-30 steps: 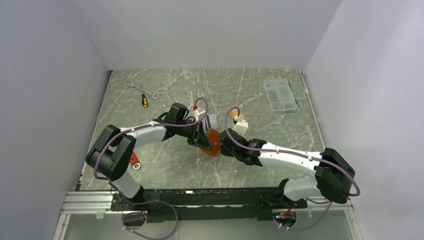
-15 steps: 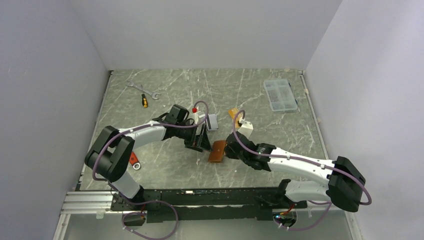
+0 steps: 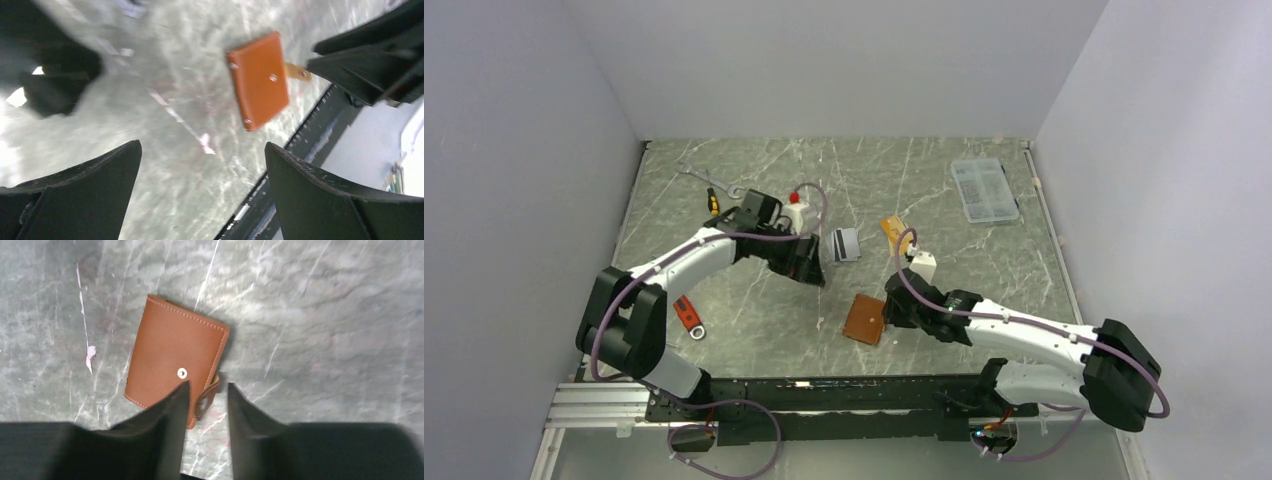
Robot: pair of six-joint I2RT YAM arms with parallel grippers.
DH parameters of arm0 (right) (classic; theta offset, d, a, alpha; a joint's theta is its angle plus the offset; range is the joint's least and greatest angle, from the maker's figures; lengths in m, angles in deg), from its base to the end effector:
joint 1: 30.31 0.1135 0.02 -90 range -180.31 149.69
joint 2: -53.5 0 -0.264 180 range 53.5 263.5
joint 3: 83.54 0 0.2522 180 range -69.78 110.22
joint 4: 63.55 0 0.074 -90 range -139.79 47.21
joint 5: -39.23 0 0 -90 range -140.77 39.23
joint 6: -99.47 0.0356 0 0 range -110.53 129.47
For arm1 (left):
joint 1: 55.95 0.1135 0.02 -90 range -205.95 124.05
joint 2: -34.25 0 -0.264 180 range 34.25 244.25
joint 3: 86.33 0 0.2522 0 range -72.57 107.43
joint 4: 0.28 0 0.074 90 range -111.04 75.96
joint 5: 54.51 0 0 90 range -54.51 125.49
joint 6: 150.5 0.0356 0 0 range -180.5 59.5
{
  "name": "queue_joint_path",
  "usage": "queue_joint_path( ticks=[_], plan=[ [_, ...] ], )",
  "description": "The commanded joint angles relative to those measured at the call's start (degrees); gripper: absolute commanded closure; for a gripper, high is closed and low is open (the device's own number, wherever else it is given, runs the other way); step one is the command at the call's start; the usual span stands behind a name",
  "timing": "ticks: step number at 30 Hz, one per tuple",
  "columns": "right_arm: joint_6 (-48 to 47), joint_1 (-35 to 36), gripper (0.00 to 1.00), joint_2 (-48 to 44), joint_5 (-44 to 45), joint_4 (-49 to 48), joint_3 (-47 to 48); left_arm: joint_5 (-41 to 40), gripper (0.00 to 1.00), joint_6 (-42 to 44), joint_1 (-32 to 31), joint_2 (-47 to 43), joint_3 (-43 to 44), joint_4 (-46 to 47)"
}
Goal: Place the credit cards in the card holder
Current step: Open the card holder at the center of the board.
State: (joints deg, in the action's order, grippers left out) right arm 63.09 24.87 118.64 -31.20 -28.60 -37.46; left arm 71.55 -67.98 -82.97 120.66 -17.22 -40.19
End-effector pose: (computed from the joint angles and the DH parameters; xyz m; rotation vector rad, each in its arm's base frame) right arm 0.1300 0.1661 0.1837 0.1050 2.4789 0.4056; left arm 0.2577 -0.1549 0.2156 0.6851 2.5146 -1.0328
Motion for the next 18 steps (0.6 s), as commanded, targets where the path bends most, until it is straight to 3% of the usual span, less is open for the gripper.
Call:
queue_joint_path(
  ticks=[1, 3, 6, 13, 18],
  plan=[
    [-5.79, -4.35, 0.53, -2.25, -0.14, 0.30, 4.99, -2.75, 0.01, 4.02, 8.47, 0.95, 3.98, -3.24],
    [-7.73, -5.24, 0.41, -0.50, -1.43, -0.95, 7.93, -5.21, 0.01, 3.87, 11.20, 2.10, 4.38, -2.55],
    [-10.09, -6.23, 0.38, 3.47, -3.22, -4.00, 12.23, -6.66, 0.01, 2.24, 13.76, 3.79, 3.47, 0.64],
    [-14.10, -9.57, 0.55, 21.46, -12.60, -16.58, 25.36, -4.97, 0.03, -3.32, 15.65, 7.42, 0.46, 11.54],
    [-14.09, -12.09, 0.61, 35.84, -19.89, -21.71, 34.36, -4.64, 0.10, -3.19, 16.06, 8.82, -0.60, 15.52]
  ],
)
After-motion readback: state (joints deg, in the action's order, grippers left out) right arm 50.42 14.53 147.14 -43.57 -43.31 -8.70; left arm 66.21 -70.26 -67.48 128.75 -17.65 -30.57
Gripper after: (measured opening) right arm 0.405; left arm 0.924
